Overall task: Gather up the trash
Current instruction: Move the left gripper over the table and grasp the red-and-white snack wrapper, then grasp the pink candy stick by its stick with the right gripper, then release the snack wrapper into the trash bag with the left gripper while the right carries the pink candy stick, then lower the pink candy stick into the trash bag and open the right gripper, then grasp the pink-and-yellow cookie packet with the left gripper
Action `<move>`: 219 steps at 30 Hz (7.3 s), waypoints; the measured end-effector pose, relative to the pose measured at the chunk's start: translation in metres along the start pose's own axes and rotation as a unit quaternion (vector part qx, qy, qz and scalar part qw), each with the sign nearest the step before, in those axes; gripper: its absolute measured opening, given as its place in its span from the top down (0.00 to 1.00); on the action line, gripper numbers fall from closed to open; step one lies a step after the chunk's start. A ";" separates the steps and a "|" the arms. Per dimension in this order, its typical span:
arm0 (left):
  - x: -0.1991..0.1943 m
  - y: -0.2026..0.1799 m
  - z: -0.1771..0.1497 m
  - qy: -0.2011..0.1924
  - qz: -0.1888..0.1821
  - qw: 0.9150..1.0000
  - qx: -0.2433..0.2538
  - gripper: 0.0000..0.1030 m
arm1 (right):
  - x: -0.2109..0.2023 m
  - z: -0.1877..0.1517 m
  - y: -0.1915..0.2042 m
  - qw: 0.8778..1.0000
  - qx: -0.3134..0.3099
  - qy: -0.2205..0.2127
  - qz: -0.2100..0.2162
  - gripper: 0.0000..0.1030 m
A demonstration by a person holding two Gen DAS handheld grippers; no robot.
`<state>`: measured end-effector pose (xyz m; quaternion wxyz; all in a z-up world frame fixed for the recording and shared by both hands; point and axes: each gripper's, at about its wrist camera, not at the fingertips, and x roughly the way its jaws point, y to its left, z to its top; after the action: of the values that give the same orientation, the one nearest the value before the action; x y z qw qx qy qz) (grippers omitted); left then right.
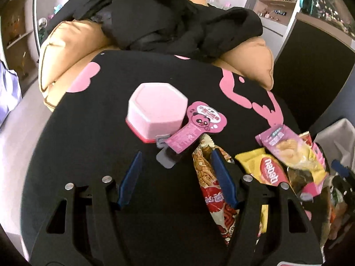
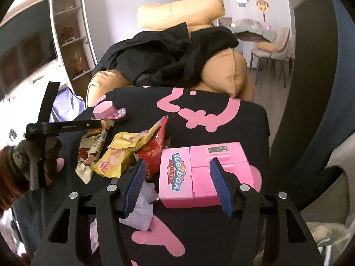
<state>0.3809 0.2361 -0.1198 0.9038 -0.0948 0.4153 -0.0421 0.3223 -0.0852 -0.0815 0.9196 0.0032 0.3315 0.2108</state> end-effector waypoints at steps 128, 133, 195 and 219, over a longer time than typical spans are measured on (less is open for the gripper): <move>-0.186 -0.133 -0.059 -0.121 -0.053 0.989 0.060 0.83 | -0.128 0.003 0.035 0.996 -0.049 -0.061 -0.031 0.59; -0.193 -0.187 -0.055 -0.122 -0.118 0.982 0.080 0.83 | -0.173 -0.009 0.000 0.993 -0.037 -0.095 -0.066 0.59; -0.091 -0.252 -0.126 0.008 -0.183 0.980 0.076 0.47 | -0.122 -0.147 -0.161 0.976 0.097 0.071 -0.183 0.54; -0.111 -0.135 -0.121 -0.043 -0.100 0.994 -0.004 0.44 | -0.185 -0.106 -0.088 0.992 0.044 -0.020 -0.115 0.30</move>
<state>0.2174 0.1049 -0.0870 0.9115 -0.1410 0.3651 -0.1261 0.1640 -0.2516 -0.0647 0.9432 0.0100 0.3200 0.0887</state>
